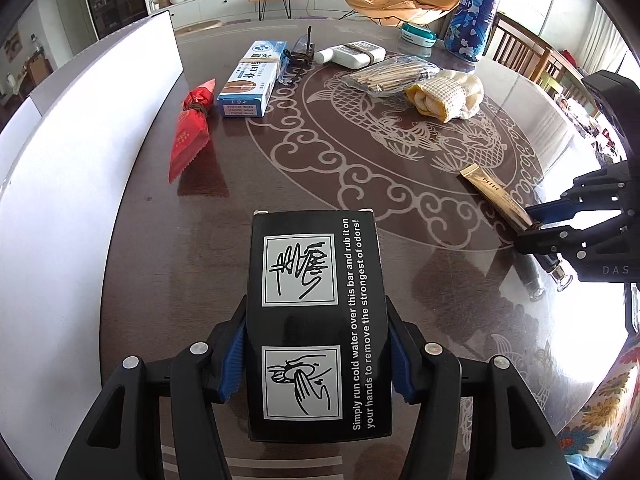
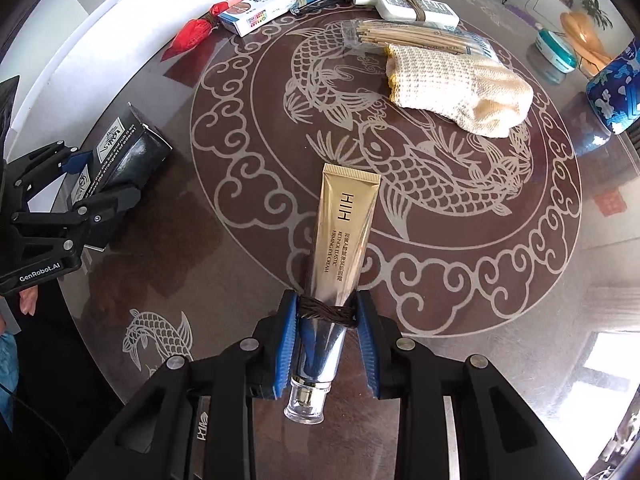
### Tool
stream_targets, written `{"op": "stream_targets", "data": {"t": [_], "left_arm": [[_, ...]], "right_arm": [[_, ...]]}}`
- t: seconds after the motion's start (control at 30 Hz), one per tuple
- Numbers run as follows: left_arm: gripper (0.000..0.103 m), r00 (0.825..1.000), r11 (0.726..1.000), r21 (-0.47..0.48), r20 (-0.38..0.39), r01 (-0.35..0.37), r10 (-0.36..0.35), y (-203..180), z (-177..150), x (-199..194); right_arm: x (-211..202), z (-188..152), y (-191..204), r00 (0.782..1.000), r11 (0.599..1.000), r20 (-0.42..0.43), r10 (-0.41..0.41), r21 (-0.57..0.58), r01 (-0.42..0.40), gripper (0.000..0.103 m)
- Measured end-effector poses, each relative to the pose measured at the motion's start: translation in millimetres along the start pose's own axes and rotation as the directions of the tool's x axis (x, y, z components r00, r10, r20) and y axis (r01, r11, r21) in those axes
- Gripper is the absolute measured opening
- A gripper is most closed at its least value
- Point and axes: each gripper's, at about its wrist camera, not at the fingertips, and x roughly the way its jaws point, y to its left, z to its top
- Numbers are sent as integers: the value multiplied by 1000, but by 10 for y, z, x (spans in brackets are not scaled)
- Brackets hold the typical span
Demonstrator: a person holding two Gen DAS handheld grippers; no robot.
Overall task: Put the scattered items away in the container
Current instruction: 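Carry the soap box in the left tool and tube in the right tool over the white box, then open the left tool to drop the soap box while the right tool drops the tube into the box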
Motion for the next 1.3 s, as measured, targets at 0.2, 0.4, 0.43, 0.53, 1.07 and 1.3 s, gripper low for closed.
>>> {"op": "stream_targets", "data": {"t": [0.2,0.4,0.43,0.53,1.07,1.3], "left_arm": [[58,1000,1000,-3,8,1,-1,6,-19,-63],[58,998,1000,-16,52,26,-25,24,54,-280],[58,998,999,-19,63,31,-30,34,77,-331],[58,994,998,-38,100,52,-48,107,150,-519],[58,970,935,-345,191,-77,151,2163,170,-1647],[58,975,880,-461,118,-112,186,2759,-122,-1366]], "right_arm": [[-22,60,-11,1000,1000,-1,-16,-2,16,31],[-275,51,-62,999,999,52,10,32,-12,28],[-343,58,-77,998,999,65,19,43,-22,28],[-568,109,-33,993,999,113,25,43,-30,28],[-1643,1448,1849,868,949,385,314,-162,-272,28],[-1299,2098,2846,834,923,403,376,-241,-300,28]]}}
